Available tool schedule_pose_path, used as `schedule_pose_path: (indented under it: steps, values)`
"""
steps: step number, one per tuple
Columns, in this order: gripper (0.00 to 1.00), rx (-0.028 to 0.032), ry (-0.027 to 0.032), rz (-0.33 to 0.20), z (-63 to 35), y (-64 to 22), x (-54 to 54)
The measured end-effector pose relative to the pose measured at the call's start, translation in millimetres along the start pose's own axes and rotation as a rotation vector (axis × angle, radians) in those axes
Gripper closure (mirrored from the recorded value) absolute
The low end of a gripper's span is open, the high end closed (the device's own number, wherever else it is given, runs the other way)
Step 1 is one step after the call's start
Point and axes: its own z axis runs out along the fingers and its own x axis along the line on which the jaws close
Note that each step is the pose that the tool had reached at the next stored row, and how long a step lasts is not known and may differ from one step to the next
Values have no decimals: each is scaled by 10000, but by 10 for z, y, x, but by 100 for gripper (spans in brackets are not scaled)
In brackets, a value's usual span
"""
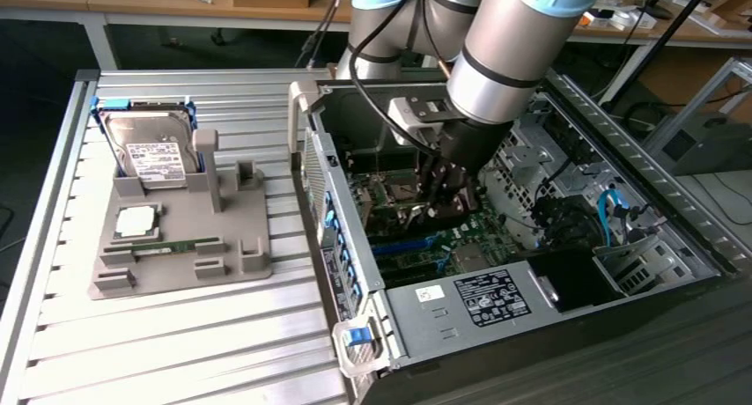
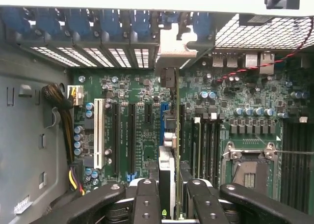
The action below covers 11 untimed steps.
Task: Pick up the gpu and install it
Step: 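Insert the gpu into the slot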
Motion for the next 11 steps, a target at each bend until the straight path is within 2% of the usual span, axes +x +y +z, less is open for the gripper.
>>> schedule_pose_path:
  steps: [7, 11]
  values:
    - [73, -1, 55, 1, 49, 45, 10]
    - [73, 0, 60, 2, 89, 64, 11]
